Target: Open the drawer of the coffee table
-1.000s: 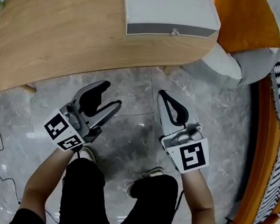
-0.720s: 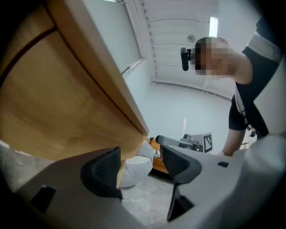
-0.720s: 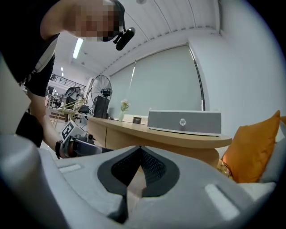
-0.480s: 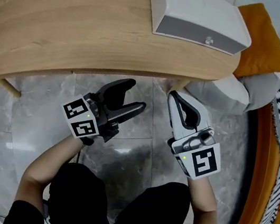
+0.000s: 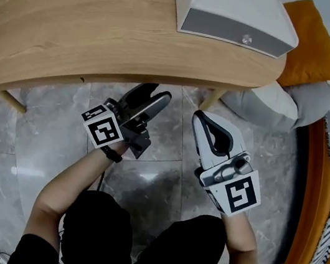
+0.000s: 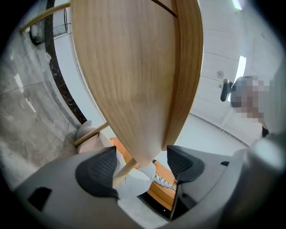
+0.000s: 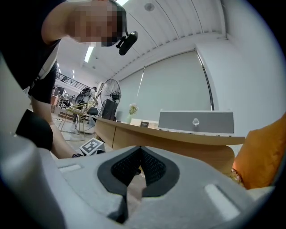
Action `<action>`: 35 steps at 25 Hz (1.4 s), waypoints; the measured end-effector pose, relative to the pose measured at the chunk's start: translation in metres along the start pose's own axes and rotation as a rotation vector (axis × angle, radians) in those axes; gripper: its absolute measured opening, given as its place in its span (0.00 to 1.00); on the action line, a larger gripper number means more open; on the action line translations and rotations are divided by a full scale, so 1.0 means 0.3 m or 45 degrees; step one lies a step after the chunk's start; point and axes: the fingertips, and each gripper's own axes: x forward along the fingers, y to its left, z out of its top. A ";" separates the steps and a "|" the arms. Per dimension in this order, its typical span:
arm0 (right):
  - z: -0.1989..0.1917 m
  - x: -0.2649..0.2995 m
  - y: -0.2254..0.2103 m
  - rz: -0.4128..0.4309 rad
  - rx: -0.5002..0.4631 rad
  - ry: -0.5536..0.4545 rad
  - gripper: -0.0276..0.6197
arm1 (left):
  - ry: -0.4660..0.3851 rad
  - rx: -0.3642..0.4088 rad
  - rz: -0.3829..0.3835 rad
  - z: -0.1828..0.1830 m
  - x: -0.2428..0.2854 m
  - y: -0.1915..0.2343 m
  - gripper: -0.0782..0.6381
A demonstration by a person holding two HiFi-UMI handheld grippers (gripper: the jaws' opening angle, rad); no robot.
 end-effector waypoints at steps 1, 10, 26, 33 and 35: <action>0.003 -0.002 0.003 0.004 0.003 -0.001 0.05 | -0.023 -0.001 0.012 0.010 0.008 0.004 0.57; 0.031 -0.038 0.003 0.011 0.001 -0.038 0.05 | -0.168 -0.049 0.013 0.069 0.028 0.018 0.57; 0.076 -0.087 0.000 0.012 0.004 -0.103 0.05 | -0.172 -0.358 0.007 0.026 0.050 0.038 0.43; 0.077 -0.101 -0.009 0.005 0.011 -0.117 0.05 | -0.182 -0.399 0.005 0.027 0.052 0.024 0.43; 0.077 -0.105 -0.011 0.006 0.009 -0.115 0.05 | -0.181 -0.397 0.008 0.025 0.048 0.019 0.43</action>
